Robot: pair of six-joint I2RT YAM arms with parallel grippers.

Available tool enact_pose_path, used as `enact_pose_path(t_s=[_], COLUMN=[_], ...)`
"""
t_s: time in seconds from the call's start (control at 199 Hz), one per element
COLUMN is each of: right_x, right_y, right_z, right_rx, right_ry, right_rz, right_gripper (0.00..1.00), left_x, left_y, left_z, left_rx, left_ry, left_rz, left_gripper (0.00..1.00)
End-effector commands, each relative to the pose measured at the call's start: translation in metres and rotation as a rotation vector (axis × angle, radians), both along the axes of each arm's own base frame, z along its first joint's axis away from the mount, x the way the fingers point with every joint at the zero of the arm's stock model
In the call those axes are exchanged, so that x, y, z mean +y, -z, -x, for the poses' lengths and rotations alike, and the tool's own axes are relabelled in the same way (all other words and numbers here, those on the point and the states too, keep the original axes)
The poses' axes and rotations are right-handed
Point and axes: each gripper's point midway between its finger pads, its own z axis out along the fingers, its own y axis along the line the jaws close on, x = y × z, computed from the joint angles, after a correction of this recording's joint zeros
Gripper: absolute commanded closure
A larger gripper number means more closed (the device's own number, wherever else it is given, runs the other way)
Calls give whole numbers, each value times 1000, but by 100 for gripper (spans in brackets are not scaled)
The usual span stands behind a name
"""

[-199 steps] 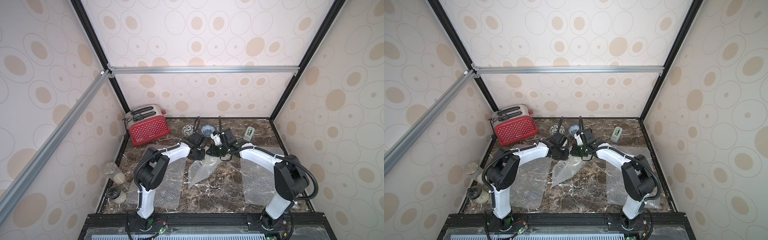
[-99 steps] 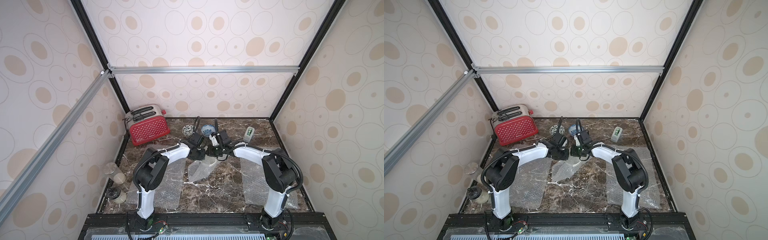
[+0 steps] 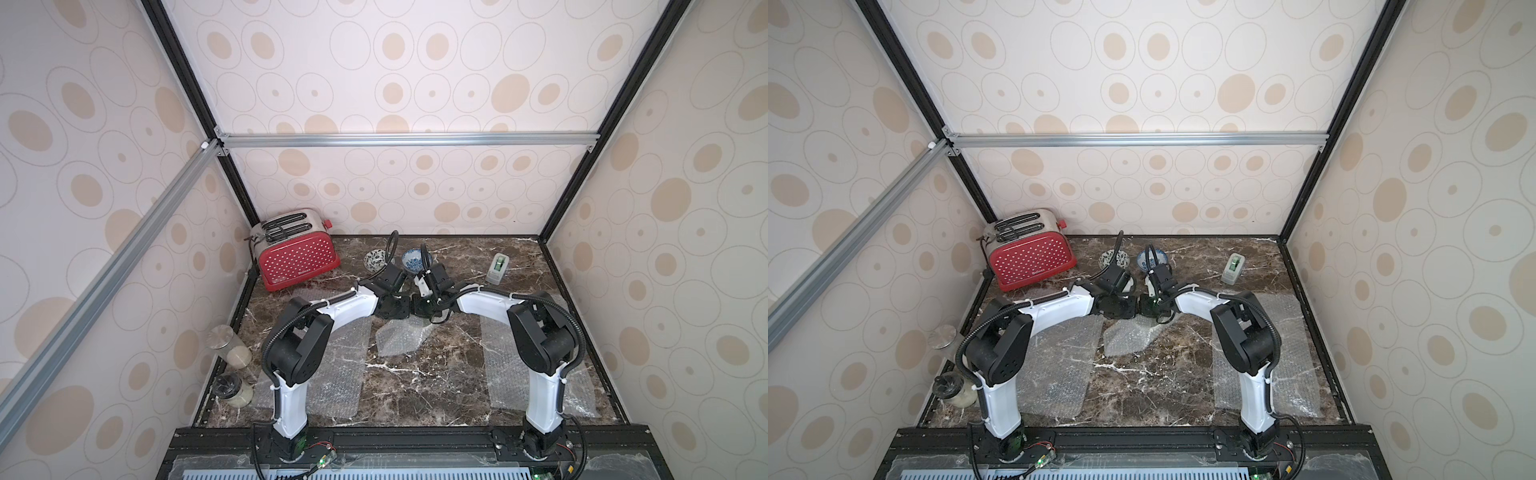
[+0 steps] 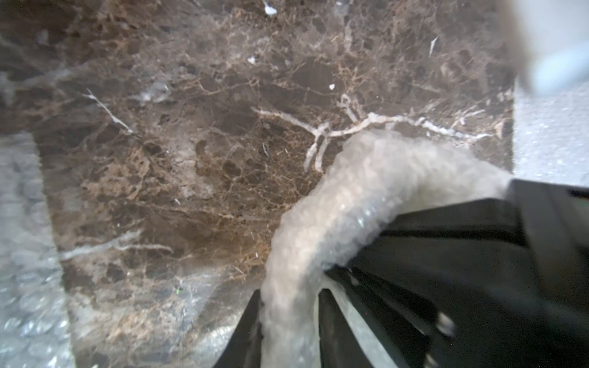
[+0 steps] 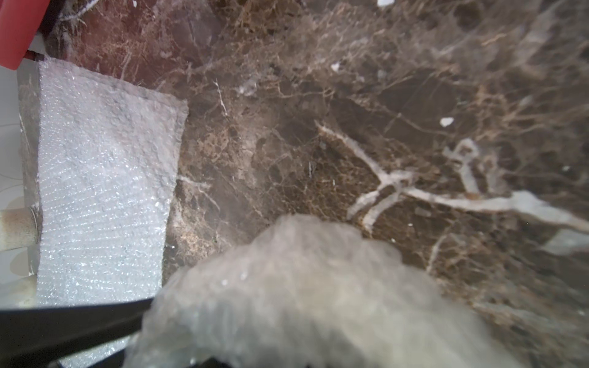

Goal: Wrap bowls in bubble wrap
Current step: Wrap the bowl in bubble wrap.

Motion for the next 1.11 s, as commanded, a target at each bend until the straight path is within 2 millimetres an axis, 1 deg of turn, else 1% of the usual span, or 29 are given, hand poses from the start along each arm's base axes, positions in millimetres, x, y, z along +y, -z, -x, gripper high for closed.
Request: enact_pose_path(t_s=[0.0,0.025,0.101,0.161,0.272,0.332,0.393,0.468,0.529,0.634,0.755,0.846,1.002,1.102], right_x=[-8,-9,-10,-10,-9,-7,-7,-5,-4,-2,-1,0,0,0], right_y=[22,21,17,14,12,10,9,6,4,-3,-6,-7,-8,-7], right_z=[10,11,11,10,10,10,9,9,8,7,5,4,3,2], right_rx=[38,37,31,24,26,27,27,25,21,15,10,10,12,14], right_ry=[-2,-2,-7,-7,-10,-13,-10,-12,-13,-14,-15,-19,-20,-20], right_rz=[65,68,74,77,71,62,56,46,43,23,24,27,32,33], right_gripper=[92,92,92,92,92,92,92,92,92,92,92,92,92,91], left_x=[-2,1,11,20,29,24,15,6,-1,-11,-20,-21,-16,-21], left_y=[-33,-34,-42,-51,-76,-91,-102,-109,-114,-117,-105,-97,-89,-86], left_z=[-1,-2,-4,-7,-8,-7,-6,-1,3,12,26,31,34,43], left_rx=[-38,-39,-50,-69,-116,-142,-157,-164,-179,-196,-165,-147,-132,-102], left_ry=[-12,-22,-55,-79,-86,-55,-15,38,92,184,280,306,318,349], left_rz=[71,78,101,108,120,154,196,235,249,260,225,200,160,174], left_gripper=[65,62,58,53,45,43,42,42,44,45,44,45,48,48])
